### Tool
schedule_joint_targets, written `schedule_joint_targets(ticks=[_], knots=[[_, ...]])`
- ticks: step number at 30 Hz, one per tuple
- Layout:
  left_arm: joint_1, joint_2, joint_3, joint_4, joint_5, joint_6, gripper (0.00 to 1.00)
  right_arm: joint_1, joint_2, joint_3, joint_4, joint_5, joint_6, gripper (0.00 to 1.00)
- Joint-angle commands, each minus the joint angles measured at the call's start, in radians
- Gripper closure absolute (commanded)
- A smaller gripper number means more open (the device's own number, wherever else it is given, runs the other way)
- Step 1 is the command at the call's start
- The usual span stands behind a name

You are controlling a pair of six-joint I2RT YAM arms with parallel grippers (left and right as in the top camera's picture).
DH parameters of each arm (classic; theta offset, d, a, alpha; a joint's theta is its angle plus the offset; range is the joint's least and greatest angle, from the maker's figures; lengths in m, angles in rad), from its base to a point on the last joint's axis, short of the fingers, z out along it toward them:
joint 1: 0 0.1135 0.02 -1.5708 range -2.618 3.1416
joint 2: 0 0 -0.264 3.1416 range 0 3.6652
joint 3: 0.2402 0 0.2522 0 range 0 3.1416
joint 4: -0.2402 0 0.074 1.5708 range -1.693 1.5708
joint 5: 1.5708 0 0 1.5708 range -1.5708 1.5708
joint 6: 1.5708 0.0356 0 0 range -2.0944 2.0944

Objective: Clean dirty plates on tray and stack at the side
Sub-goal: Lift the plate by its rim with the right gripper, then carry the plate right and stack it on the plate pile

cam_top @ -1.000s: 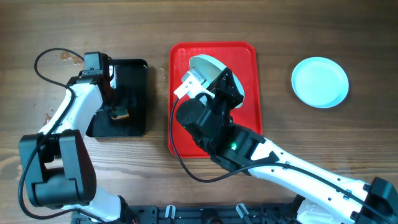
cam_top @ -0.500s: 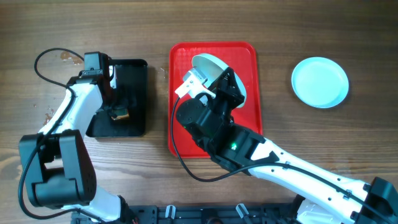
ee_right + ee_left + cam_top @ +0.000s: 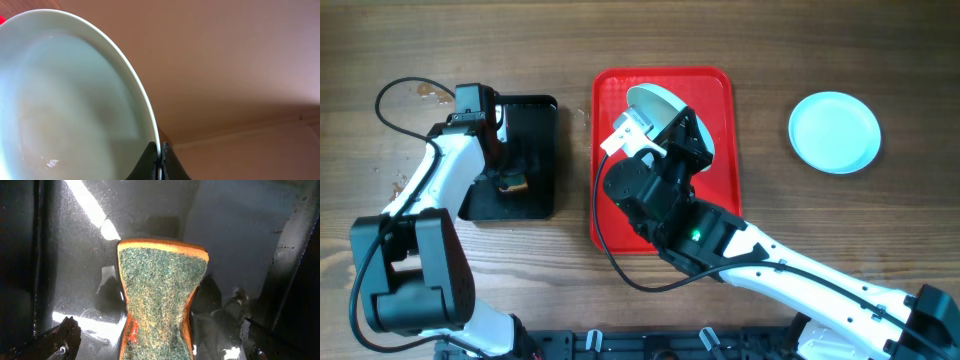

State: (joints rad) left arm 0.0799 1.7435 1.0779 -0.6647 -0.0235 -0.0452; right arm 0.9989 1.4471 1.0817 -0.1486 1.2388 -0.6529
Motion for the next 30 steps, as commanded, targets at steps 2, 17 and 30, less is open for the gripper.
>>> schedule_joint_targets(ticks=[2, 17, 30], knots=[[0.001, -0.008, -0.006, 0.003, 0.015, 0.015, 0.0, 0.003, -0.015, 0.0, 0.007, 0.019, 0.002, 0.96], [0.001, -0.008, -0.006, 0.003, 0.015, 0.015, 0.0, 0.003, -0.014, 0.0, 0.018, 0.017, 0.027, 0.96], [0.001, -0.008, -0.006, 0.003, 0.015, 0.015, 0.0, -0.259, -0.021, -0.004, -0.309, -0.732, 0.795, 0.96]])
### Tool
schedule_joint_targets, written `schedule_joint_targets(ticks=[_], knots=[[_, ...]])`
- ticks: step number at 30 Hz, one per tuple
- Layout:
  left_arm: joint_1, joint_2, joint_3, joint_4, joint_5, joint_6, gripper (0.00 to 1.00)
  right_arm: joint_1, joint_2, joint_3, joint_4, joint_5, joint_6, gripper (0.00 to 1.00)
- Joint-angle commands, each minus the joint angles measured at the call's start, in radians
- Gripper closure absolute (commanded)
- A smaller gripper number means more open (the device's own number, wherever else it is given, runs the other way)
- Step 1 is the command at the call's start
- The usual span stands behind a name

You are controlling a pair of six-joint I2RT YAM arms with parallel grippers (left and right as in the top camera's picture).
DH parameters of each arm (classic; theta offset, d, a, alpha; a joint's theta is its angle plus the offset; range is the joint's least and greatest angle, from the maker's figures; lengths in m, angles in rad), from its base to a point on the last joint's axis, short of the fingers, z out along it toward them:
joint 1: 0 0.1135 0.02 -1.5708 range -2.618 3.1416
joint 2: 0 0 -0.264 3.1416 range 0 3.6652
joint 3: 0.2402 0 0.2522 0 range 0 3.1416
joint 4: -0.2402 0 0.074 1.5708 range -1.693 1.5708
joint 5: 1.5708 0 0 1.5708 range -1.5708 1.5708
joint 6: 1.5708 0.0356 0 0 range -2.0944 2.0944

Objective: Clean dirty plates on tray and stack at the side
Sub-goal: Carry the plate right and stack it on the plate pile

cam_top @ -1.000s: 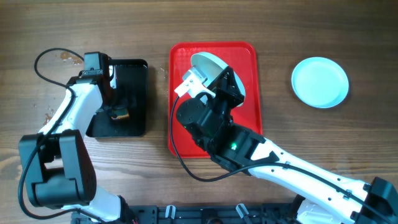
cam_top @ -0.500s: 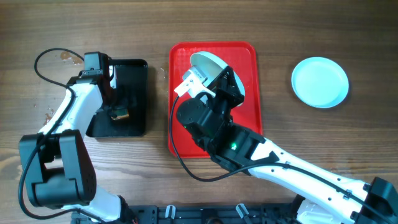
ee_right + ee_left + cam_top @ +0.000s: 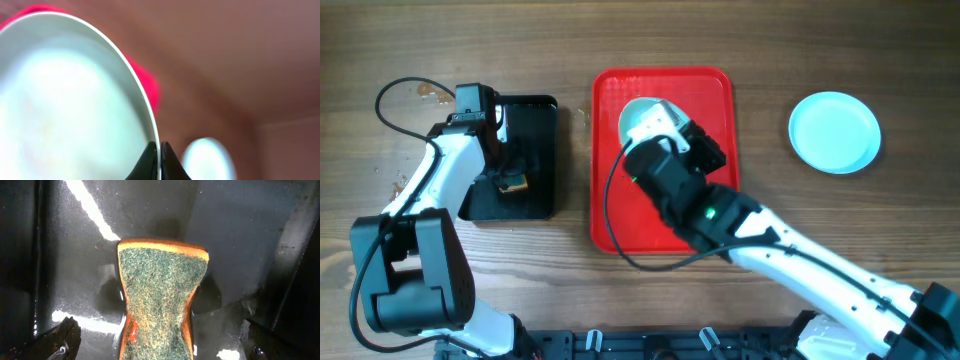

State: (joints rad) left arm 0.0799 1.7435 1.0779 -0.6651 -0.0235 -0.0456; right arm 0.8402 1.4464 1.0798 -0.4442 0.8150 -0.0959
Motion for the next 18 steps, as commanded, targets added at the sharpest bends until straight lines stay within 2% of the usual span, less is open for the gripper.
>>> schedule_joint_targets(ticks=[1, 3, 7, 11, 14, 18], knots=[[0.001, -0.008, -0.006, 0.003, 0.015, 0.015, 0.0, -0.15, -0.03, 0.007, -0.027, -0.385, 0.27, 0.96], [0.001, -0.008, -0.006, 0.003, 0.015, 0.015, 0.0, -0.255, -0.063, 0.027, -0.041, -0.558, 0.332, 0.96], [0.001, -0.008, -0.006, 0.003, 0.015, 0.015, 0.0, -0.529, -0.116, 0.039, -0.057, -0.839, 0.554, 0.96], [0.001, -0.008, -0.006, 0.003, 0.015, 0.015, 0.0, -0.843, -0.11, 0.039, -0.066, -1.081, 0.622, 0.96], [0.001, -0.008, -0.006, 0.003, 0.015, 0.015, 0.0, -1.048, -0.108, 0.039, -0.088, -1.169, 0.622, 0.96], [0.001, -0.008, -0.006, 0.003, 0.015, 0.015, 0.0, -1.228, -0.108, 0.037, -0.155, -1.109, 0.622, 0.96]])
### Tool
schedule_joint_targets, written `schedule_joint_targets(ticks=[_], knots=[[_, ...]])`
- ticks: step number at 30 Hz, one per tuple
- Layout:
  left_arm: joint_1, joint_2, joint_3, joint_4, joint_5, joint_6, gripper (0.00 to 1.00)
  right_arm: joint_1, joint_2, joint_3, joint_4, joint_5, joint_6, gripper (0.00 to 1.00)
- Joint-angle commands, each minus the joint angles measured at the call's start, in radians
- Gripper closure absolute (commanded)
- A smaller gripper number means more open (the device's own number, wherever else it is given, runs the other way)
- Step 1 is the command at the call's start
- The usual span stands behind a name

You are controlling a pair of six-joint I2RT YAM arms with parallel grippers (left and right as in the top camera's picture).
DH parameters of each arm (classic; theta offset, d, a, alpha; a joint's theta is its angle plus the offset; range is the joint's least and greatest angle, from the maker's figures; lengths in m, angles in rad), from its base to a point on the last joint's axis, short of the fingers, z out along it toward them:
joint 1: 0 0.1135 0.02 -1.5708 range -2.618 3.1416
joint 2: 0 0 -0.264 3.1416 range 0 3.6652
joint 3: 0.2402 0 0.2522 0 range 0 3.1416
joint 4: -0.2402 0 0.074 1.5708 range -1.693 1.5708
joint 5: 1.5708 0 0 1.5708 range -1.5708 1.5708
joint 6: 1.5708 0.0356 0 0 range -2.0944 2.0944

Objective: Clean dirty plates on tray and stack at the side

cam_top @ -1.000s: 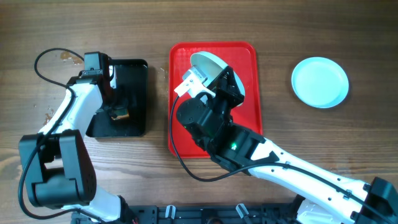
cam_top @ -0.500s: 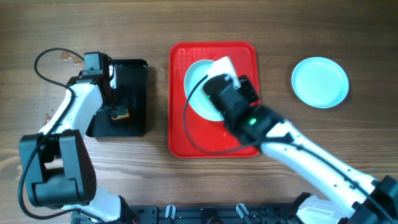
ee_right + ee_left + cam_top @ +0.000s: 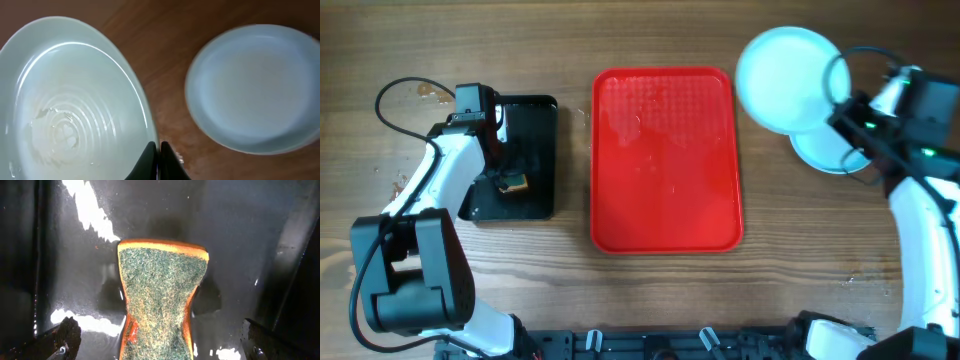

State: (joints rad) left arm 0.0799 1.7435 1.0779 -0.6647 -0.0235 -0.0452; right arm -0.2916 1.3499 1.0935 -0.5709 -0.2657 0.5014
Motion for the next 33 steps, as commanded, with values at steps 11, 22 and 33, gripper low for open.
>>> schedule_joint_targets(ticks=[11, 22, 33], knots=[[0.001, -0.008, -0.006, 0.003, 0.015, 0.015, 0.0, -0.233, 0.202, -0.022, 0.001, 0.219, -0.005, 0.96], [0.001, -0.008, -0.006, 0.003, 0.015, 0.015, 0.0, -0.233, 0.28, -0.02, 0.08, 0.072, -0.082, 0.49], [0.001, -0.008, -0.006, 0.003, 0.015, 0.015, 0.0, -0.165, -0.267, -0.017, -0.035, -0.522, -0.187, 0.33]])
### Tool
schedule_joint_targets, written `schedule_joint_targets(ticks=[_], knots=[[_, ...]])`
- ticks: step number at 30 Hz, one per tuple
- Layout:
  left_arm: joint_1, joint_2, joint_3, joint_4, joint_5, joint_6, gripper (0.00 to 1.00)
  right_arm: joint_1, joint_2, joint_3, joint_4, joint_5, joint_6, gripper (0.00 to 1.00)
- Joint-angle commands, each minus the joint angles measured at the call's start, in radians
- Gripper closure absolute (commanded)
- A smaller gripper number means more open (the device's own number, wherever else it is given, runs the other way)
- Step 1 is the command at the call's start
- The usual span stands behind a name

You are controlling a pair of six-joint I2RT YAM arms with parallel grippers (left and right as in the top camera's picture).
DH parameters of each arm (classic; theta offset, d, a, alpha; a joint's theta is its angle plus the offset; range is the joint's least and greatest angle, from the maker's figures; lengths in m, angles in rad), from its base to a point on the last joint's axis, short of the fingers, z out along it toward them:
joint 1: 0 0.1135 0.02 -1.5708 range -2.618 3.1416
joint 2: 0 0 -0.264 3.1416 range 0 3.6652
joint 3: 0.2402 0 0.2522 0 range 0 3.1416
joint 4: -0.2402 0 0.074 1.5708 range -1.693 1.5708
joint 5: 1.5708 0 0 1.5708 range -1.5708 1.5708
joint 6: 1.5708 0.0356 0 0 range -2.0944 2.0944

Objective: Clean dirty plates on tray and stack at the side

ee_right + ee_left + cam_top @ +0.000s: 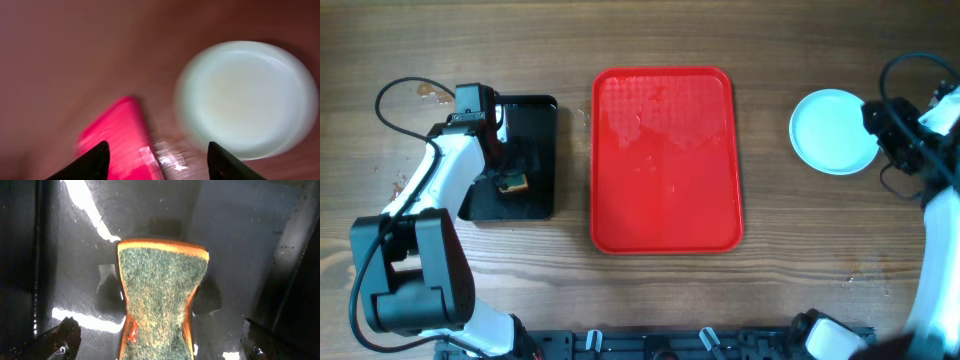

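Observation:
The red tray point(665, 160) lies at the table's middle, wet and with no plate on it. Right of it on the wood rests a pale blue plate point(832, 131), seen as one round disc; whether another lies under it cannot be told. My right gripper point(882, 130) is just right of that plate, open and holding nothing. Its blurred wrist view shows the plate point(247, 97), a tray corner point(117, 142) and the gripper point(160, 162) with its fingers wide apart. My left gripper point(160, 345) hangs open in the black basin point(535, 115), its fingers either side of the green-and-orange sponge point(160, 300).
The black basin point(240, 240) holds water around the sponge point(512, 183). A black cable point(400, 90) loops on the wood at the far left. Bare wood lies between basin, tray and plate.
My right gripper was shut on a plate's rim, holding it up-left of the blue plate. Now the plate lies at the blue plate's spot, and the gripper is open just right of it.
My right gripper first held a plate by its rim, tilted over the red tray, and still did a second later. Then the plate was at the right, beside the blue plate. Now it is set down there and let go. The left gripper stayed open over the sponge.

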State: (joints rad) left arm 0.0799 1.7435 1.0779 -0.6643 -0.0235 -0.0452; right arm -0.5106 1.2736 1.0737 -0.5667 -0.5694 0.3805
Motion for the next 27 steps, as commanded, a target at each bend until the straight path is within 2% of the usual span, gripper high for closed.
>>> schedule_joint_targets(ticks=[1, 2, 7, 16, 18, 21, 24, 27], knots=[[0.001, -0.008, -0.006, 0.003, 0.015, 0.015, 0.0, 0.081, -0.258, 0.003, -0.068, -0.216, -0.064, 0.22], [0.001, -0.008, -0.006, 0.003, 0.015, 0.015, 0.0, 0.109, -0.317, 0.003, -0.089, -0.217, -0.055, 0.0], [0.001, -0.008, -0.006, 0.003, 0.015, 0.015, 0.0, 0.174, -0.505, 0.002, -0.154, -0.214, 0.231, 0.0], [0.001, -0.008, -0.006, 0.003, 0.015, 0.015, 0.0, 0.185, -0.521, 0.002, -0.159, -0.151, 0.223, 0.0], [0.001, -0.008, -0.006, 0.003, 0.015, 0.015, 0.0, 0.22, -0.527, -0.003, -0.161, -0.049, 0.221, 0.0], [0.001, -0.008, -0.006, 0.003, 0.015, 0.015, 0.0, 0.294, -0.565, -0.028, -0.158, 0.038, 0.048, 0.0], [0.001, -0.008, -0.006, 0.003, 0.015, 0.015, 0.0, 0.376, -0.623, -0.113, -0.084, 0.186, 0.004, 0.0], [0.001, -0.008, -0.006, 0.003, 0.015, 0.015, 0.0, 0.426, -0.737, -0.291, 0.084, 0.294, 0.005, 0.0]])
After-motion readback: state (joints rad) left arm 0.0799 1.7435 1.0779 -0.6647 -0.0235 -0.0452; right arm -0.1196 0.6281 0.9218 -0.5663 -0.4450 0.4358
